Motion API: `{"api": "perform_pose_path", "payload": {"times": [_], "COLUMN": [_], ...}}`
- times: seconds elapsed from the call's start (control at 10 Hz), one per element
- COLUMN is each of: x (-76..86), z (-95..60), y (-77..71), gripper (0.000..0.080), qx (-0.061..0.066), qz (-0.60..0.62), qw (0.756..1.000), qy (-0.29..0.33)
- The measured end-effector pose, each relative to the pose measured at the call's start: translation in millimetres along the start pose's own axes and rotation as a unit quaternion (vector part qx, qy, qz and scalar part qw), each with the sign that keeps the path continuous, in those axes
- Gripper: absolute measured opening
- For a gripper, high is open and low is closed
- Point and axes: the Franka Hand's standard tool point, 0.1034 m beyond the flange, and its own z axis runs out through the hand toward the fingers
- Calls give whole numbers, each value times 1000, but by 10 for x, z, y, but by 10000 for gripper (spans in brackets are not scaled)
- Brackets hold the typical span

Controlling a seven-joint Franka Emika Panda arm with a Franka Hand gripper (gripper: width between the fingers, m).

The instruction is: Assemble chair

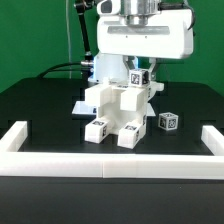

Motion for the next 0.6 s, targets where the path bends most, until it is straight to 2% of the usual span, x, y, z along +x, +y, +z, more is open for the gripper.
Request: {"api": "perform_pose_path", "payload": {"times": [0.6], "x": [20], "z": [10], "y": [-11], "gripper": [287], "qx": [12], "qz": [182], "qw": [983], "qy": [-8]}}
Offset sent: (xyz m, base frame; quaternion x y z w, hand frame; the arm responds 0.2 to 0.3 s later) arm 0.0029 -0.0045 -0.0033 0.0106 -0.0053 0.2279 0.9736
